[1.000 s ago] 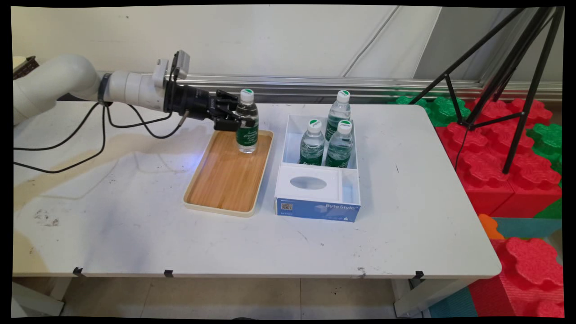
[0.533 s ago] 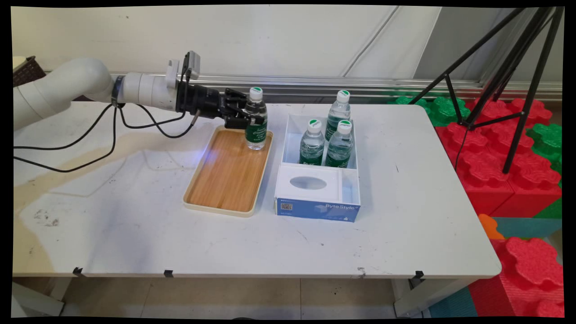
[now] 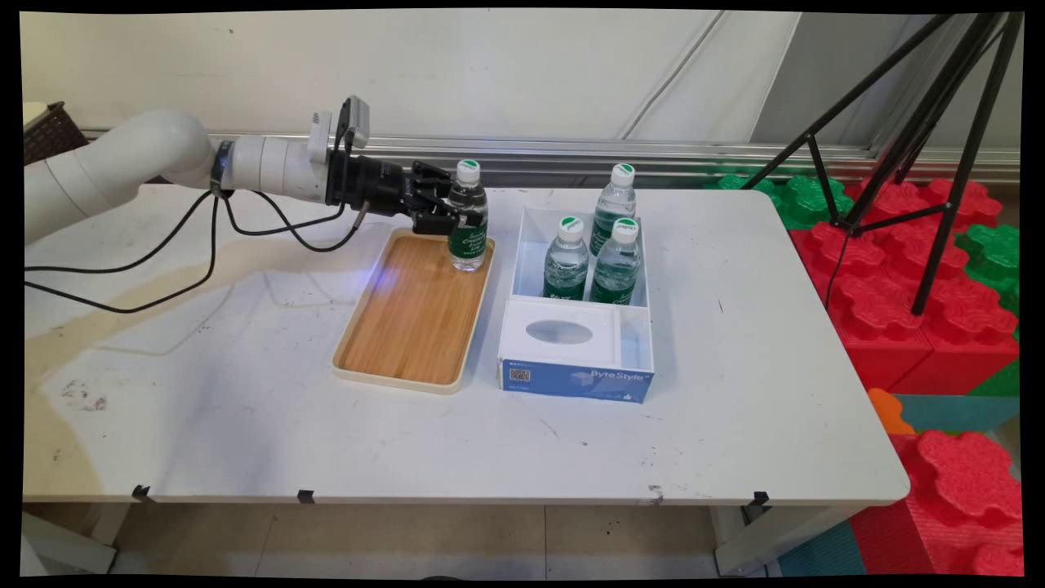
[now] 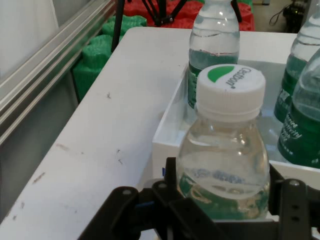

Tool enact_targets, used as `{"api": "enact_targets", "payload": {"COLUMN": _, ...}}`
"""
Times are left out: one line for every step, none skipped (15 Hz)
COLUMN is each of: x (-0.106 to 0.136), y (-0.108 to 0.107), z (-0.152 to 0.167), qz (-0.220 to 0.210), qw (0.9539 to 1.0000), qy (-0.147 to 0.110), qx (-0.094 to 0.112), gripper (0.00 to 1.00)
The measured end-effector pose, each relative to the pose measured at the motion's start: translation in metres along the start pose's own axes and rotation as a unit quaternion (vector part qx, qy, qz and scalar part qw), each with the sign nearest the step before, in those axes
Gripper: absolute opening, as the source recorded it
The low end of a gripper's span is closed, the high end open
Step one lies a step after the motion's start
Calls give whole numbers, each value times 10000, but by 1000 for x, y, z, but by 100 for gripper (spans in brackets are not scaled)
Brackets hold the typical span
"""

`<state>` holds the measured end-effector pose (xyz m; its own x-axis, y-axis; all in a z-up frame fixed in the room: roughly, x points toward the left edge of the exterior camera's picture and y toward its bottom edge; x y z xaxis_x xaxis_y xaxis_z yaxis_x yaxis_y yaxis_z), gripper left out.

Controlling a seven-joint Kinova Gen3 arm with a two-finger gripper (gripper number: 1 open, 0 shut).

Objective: Place the picked object on the tray

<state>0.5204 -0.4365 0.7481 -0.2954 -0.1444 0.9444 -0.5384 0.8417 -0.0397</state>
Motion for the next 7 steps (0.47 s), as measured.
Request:
{"api": "enact_targets", "payload": {"x": -1, "y": -1, "z": 1, "qz": 7, "qw": 10000, "qy": -4, "qx": 1, "gripper": 0}}
{"api": "enact_targets", "payload": {"x": -2, "y": -1, "z": 1, "qz": 16, "qw": 10000, "qy": -8, "qx": 2, "gripper": 0}}
{"api": "enact_targets", "payload": {"x": -2, "y": -2, "z": 2, "qz": 21, "qw": 10000, "qy": -13, "qx": 3, "gripper": 0}}
{"api": "enact_targets", "payload": {"x": -3, "y": -2, "z": 2, "qz": 27, "qw": 10000, "qy": -18, "qx": 3, "gripper": 0}}
{"api": "enact_targets", "payload": {"x": -4, "y": -2, "z": 3, "qz": 29, "qw": 10000, "qy": -22, "qx": 1, "gripper": 100}}
{"api": "enact_targets", "payload": {"x": -5, "y": -3, "z": 3, "qz": 29, "qw": 10000, "qy": -30, "qx": -3, "gripper": 100}}
{"api": "enact_targets", "payload": {"x": -5, "y": -3, "z": 2, "qz": 29, "qw": 10000, "qy": -39, "qx": -3, "gripper": 100}}
